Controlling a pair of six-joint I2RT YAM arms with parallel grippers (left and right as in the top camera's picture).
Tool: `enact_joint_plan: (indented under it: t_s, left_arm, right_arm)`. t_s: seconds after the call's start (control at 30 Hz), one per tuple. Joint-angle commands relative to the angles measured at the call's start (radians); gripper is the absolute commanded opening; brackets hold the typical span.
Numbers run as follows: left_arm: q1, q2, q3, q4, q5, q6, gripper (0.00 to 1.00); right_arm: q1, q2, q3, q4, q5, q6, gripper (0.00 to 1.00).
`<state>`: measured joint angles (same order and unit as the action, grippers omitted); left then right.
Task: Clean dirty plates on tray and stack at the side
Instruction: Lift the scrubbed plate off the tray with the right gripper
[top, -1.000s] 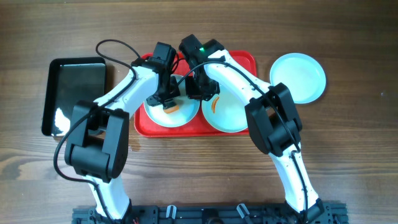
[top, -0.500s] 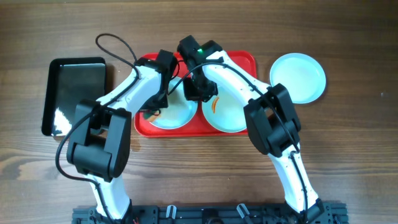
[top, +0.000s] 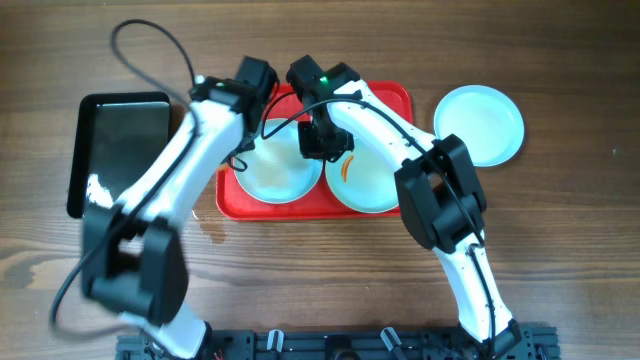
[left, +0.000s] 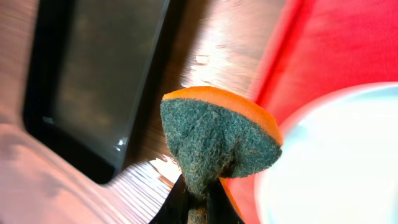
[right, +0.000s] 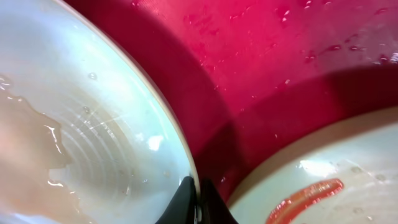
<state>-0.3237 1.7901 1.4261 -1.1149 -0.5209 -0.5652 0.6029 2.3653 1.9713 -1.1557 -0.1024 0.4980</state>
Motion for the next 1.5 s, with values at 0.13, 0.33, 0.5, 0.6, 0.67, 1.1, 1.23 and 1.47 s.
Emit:
enact_joint_plan:
  t_s: [0.13, 0.33, 0.5, 0.6, 0.67, 1.1, 1.23, 1.47]
  left_arm:
    - [0.036, -0.255, 0.026, -0.037, 0.371, -0.019, 0.04]
    - [0.059, -0.285, 0.026, -0.127, 0.375, -0.019, 0.04]
    - [0.059, -0.285, 0.019, -0.195, 0.375, -0.019, 0.04]
    - [0.060, -0.285, 0.019, -0.230, 0.375, -0.019, 0.04]
    - [0.060, -0.285, 0.019, -0.245, 0.375, -0.019, 0.04]
    - [0.060, -0.285, -0.077, -0.231, 0.375, -0.019, 0.04]
    - [0.060, -0.285, -0.086, -0.224, 0.375, -0.019, 0.04]
    - [0.060, -0.285, -0.086, -0.224, 0.375, -0.019, 0.04]
  right_arm:
    - [-0.005, -0.249, 0.015, 0.051, 0.175, -0.027, 0.04]
    - [-0.005, -0.398, 0.015, 0.060, 0.393, -0.048, 0.04]
    - [0.012, -0.434, 0.015, 0.078, 0.511, -0.123, 0.04]
    - [0.057, -0.429, 0.014, 0.070, 0.668, -0.164, 0.04]
    - [0.096, -0.426, 0.014, 0.066, 0.776, -0.187, 0.04]
    - [0.312, -0.425, 0.014, 0.072, 1.271, -0.288, 0.04]
    - [0.320, -0.425, 0.014, 0.070, 1.275, -0.293, 0.04]
    - [0.321, -0.425, 0.014, 0.069, 1.275, -0.304, 0.04]
